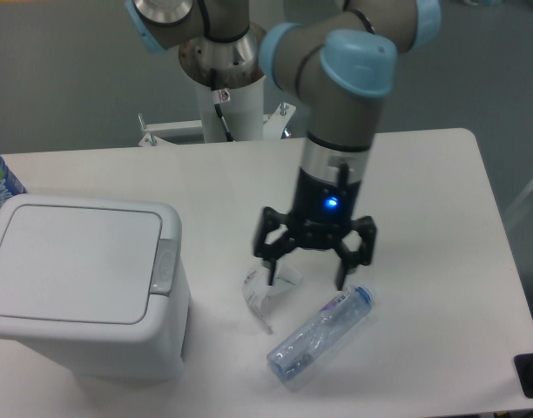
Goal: Open the trash can
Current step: 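Move the gripper over to the grey button on the trash can lid, then press the grey button on the trash can lid with the gripper fingertip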
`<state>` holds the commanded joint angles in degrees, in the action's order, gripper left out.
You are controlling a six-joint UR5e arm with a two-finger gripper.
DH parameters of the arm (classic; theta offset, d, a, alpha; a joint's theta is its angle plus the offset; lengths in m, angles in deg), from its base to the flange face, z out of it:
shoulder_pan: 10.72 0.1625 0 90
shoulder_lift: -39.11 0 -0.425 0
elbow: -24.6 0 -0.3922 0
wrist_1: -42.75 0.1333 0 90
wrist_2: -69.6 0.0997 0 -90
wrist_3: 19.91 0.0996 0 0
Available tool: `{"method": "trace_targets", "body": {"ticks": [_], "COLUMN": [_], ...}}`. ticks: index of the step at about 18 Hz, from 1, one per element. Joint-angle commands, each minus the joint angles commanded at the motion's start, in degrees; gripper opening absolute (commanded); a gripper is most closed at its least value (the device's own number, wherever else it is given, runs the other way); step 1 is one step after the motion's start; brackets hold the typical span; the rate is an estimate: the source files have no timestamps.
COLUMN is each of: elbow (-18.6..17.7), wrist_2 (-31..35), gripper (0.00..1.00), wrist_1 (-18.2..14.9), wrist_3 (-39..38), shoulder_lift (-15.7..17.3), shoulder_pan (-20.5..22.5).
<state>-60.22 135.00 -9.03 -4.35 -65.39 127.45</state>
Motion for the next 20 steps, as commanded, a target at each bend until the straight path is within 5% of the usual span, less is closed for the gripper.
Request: {"method": "trace_targets", "body": {"ticks": [9,20], "elbow": [-2.0,-3.9], "wrist_2": [-1.1,-0.6], "gripper": [1.0,1.0], "wrist_1": [0.9,1.7], "wrist_3": [-5.2,-4.7], "shoulder_lift": [1.8,1.7], "shoulder_pan": [-4.1,-4.3]}}
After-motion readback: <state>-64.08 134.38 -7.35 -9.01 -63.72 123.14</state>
